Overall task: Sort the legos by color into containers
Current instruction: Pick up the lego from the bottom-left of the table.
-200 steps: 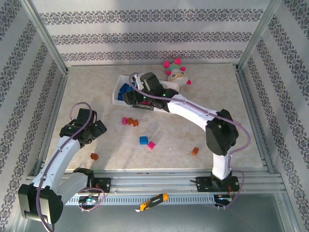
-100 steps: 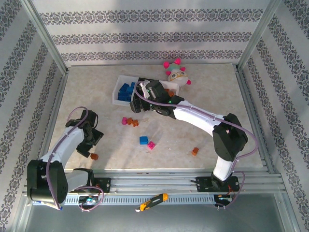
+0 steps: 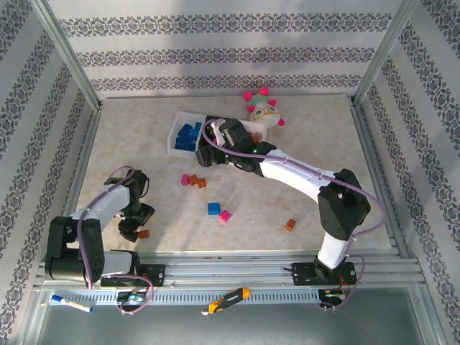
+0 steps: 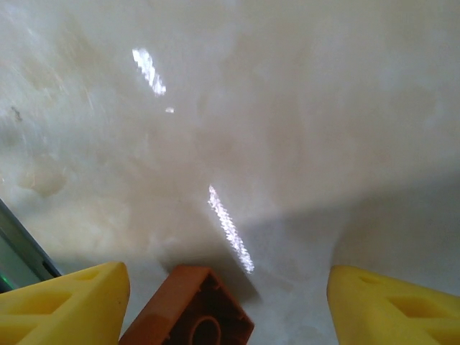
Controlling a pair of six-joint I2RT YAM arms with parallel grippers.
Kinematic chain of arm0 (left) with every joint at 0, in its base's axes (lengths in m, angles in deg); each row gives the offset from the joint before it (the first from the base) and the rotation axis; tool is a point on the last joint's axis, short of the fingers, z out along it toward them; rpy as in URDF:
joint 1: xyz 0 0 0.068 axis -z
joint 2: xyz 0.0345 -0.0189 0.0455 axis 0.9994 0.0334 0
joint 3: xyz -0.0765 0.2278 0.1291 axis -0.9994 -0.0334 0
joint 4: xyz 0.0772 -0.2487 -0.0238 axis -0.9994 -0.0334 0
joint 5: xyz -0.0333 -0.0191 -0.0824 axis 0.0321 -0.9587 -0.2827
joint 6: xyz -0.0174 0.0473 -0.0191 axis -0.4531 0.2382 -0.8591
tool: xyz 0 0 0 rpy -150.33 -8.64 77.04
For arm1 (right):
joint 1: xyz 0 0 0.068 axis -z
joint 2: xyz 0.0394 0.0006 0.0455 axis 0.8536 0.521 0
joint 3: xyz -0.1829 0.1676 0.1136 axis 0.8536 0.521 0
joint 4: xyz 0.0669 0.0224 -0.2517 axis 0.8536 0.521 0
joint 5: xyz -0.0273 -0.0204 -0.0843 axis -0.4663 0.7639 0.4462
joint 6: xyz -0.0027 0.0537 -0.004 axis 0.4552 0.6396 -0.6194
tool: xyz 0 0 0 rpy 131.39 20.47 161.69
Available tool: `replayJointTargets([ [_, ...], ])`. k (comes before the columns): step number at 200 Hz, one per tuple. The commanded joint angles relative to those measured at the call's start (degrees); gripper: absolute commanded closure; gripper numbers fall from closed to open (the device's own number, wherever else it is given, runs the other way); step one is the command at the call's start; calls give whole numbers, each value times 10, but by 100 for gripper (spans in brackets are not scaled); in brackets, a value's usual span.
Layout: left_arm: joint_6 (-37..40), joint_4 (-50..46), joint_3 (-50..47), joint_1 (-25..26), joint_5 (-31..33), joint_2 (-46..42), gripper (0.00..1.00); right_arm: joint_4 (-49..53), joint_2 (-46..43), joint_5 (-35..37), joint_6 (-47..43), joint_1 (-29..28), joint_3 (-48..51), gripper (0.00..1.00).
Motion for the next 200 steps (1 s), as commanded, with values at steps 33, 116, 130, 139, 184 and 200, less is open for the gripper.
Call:
replayJointTargets([
  [33, -23, 6, -10, -13, -29, 6, 28, 6, -4, 7, -1, 5, -10, 5],
  [116, -50, 19, -34, -14, -90, 12, 46, 2, -14, 17, 13, 0, 5, 5],
  [130, -46, 17, -30, -14, -89, 14, 54, 3, -18, 22, 13, -2, 9, 4],
  [139, -42, 18, -28, -14, -88, 14, 57, 3, -21, 24, 15, -4, 13, 4],
  [184, 5, 2, 18, -14, -74, 17, 63, 4, -43, 41, 20, -8, 22, 4],
  [200, 41, -8, 61, -14, -71, 27, 64, 3, -61, 56, 23, -6, 31, 4],
])
